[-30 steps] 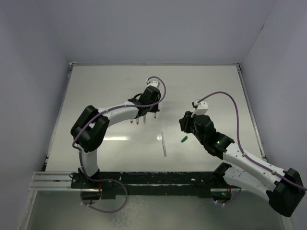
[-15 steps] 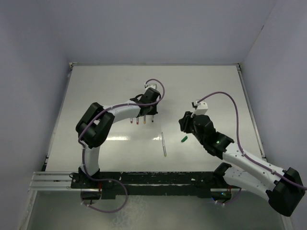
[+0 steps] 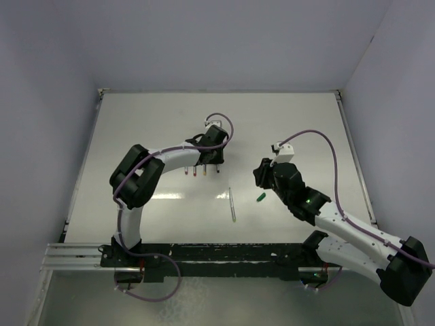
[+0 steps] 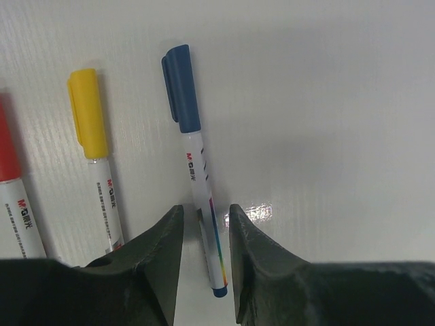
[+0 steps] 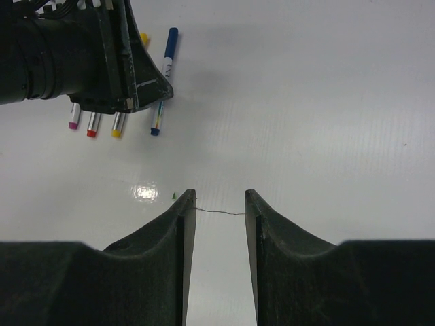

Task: Insert the pens into the pen caps

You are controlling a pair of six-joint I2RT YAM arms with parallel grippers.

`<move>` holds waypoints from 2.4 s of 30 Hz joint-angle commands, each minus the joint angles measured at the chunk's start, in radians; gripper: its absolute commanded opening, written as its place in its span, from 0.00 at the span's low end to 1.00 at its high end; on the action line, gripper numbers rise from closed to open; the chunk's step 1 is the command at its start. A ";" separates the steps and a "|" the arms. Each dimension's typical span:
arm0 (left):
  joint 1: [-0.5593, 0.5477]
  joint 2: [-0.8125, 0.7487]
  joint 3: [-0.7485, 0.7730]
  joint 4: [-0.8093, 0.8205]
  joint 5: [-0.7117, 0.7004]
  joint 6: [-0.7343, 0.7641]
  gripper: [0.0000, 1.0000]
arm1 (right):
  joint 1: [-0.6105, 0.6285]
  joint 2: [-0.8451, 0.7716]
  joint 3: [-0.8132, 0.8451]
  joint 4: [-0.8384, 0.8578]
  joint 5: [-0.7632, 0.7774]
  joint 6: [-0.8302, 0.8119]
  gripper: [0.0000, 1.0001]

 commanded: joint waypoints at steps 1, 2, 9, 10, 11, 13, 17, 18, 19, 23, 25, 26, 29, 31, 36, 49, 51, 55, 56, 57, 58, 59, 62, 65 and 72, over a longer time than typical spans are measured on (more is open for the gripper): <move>0.007 -0.023 0.036 -0.024 -0.009 -0.007 0.37 | -0.002 -0.004 0.010 0.043 0.008 0.008 0.37; 0.008 -0.037 0.037 -0.023 -0.013 -0.002 0.37 | -0.001 -0.009 0.010 0.043 0.008 0.006 0.37; -0.001 -0.159 0.037 -0.025 0.006 0.045 0.37 | -0.001 -0.026 0.014 0.036 0.043 -0.003 0.37; -0.008 -0.177 0.028 -0.025 0.011 0.048 0.37 | -0.002 -0.027 0.016 0.030 0.052 -0.001 0.37; -0.017 -0.197 0.017 -0.024 0.012 0.051 0.37 | -0.002 -0.027 0.018 0.021 0.066 0.006 0.37; -0.042 -0.231 -0.010 -0.023 0.010 0.057 0.37 | -0.001 -0.026 0.024 -0.016 0.107 0.036 0.38; -0.108 -0.280 -0.084 -0.032 0.016 0.050 0.38 | -0.001 -0.005 0.044 -0.119 0.194 0.126 0.40; -0.128 -0.285 -0.102 -0.039 0.020 0.045 0.38 | -0.003 0.003 0.050 -0.148 0.214 0.150 0.41; -0.147 -0.287 -0.116 -0.051 0.020 0.040 0.39 | -0.003 0.012 0.054 -0.173 0.231 0.171 0.42; -0.240 -0.291 -0.163 -0.094 0.021 0.022 0.38 | -0.007 0.038 0.055 -0.246 0.280 0.254 0.48; -0.279 -0.297 -0.181 -0.104 0.022 0.010 0.38 | -0.009 0.047 0.051 -0.270 0.297 0.288 0.56; -0.297 -0.301 -0.185 -0.111 0.017 0.005 0.39 | -0.010 0.051 0.050 -0.281 0.304 0.304 0.63; -0.340 -0.301 -0.185 -0.145 -0.011 -0.013 0.41 | -0.013 0.059 0.043 -0.289 0.305 0.328 0.73; -0.358 -0.293 -0.187 -0.156 -0.014 -0.029 0.43 | -0.012 0.058 0.035 -0.279 0.292 0.333 0.75; -0.389 -0.256 -0.187 -0.163 -0.007 -0.054 0.45 | -0.013 0.041 0.017 -0.266 0.277 0.338 0.76; -0.413 -0.158 -0.158 -0.186 -0.013 -0.067 0.46 | -0.012 -0.030 -0.024 -0.229 0.283 0.332 0.76; -0.414 -0.152 -0.160 -0.203 -0.013 -0.065 0.45 | -0.013 -0.031 -0.023 -0.228 0.285 0.331 0.76; -0.419 -0.154 -0.170 -0.260 -0.018 -0.054 0.40 | -0.012 -0.029 -0.018 -0.227 0.289 0.331 0.75; -0.419 -0.158 -0.173 -0.276 -0.019 -0.050 0.38 | -0.014 -0.027 -0.016 -0.227 0.289 0.331 0.75; -0.419 -0.161 -0.179 -0.290 -0.020 -0.046 0.37 | -0.013 -0.024 -0.015 -0.227 0.289 0.332 0.75; -0.421 -0.165 -0.184 -0.307 -0.021 -0.043 0.35 | -0.013 -0.021 -0.012 -0.227 0.289 0.333 0.75; -0.421 -0.170 -0.190 -0.323 -0.024 -0.039 0.34 | -0.013 -0.018 -0.009 -0.227 0.287 0.335 0.75; -0.421 -0.164 -0.189 -0.378 -0.039 -0.023 0.33 | -0.013 -0.006 -0.003 -0.227 0.287 0.342 0.75; -0.424 -0.136 -0.179 -0.443 -0.062 -0.007 0.33 | -0.014 0.003 0.000 -0.227 0.284 0.351 0.75; -0.435 -0.088 -0.192 -0.461 -0.069 -0.010 0.32 | -0.013 0.011 -0.001 -0.227 0.272 0.367 0.75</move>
